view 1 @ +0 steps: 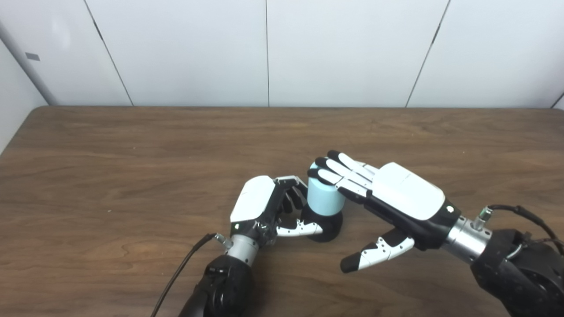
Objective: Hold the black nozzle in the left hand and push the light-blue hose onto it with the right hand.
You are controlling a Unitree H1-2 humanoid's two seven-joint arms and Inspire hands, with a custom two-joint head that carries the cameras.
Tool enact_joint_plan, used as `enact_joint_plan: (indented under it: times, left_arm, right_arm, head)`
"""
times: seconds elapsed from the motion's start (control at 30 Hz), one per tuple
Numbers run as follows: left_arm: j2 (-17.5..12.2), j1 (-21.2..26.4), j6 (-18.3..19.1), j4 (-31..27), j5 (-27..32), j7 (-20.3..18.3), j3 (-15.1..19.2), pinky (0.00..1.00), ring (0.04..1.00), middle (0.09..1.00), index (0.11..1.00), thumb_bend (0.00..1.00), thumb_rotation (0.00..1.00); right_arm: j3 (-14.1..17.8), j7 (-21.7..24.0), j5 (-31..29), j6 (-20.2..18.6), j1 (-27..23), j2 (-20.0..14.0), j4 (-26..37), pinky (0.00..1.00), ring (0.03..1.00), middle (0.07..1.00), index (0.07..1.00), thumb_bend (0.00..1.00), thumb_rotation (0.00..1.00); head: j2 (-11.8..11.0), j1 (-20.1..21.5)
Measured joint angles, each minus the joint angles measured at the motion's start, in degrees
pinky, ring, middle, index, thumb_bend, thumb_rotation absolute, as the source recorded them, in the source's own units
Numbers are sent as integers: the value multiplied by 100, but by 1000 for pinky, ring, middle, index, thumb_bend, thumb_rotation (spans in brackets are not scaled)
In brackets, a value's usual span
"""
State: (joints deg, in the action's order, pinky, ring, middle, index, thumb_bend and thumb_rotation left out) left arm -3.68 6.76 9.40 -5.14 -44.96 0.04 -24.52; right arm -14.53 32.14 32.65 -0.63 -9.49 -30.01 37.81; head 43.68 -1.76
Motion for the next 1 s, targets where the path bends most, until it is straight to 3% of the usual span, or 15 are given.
enact_joint_plan:
  times: [0.13, 0.5, 0.6, 0.87, 1.0]
  left_arm:
    - [-2, 3, 0, 0, 0, 0, 0, 305, 365, 435, 526, 496, 0]
    - [2, 5, 0, 7, -1, 1, -4, 308, 368, 435, 524, 496, 0]
    - [4, 5, 0, 6, -1, 1, -2, 307, 367, 435, 526, 496, 0]
    - [3, 5, 0, 5, 0, -1, 6, 316, 366, 436, 530, 495, 0]
    - [2, 0, -2, 3, 0, 8, 12, 378, 394, 445, 519, 500, 0]
  right_arm:
    - [193, 123, -377, -356, -167, 211, 156, 922, 1000, 1000, 988, 655, 1000]
    - [773, -62, -1105, -632, -361, 666, 413, 919, 987, 979, 934, 621, 1000]
    - [872, -125, -1225, -834, -331, 784, 456, 898, 974, 964, 930, 584, 1000]
    - [1016, -288, -1471, -1235, -98, 920, 389, 767, 915, 948, 930, 597, 1000]
    - [1236, -517, -1780, -1596, 189, 1162, 151, 797, 923, 960, 937, 564, 1000]
  head:
    - [-9, 0]
    - [-18, -18]
    - [-18, -18]
    - [-26, 9]
    - [-18, 0]
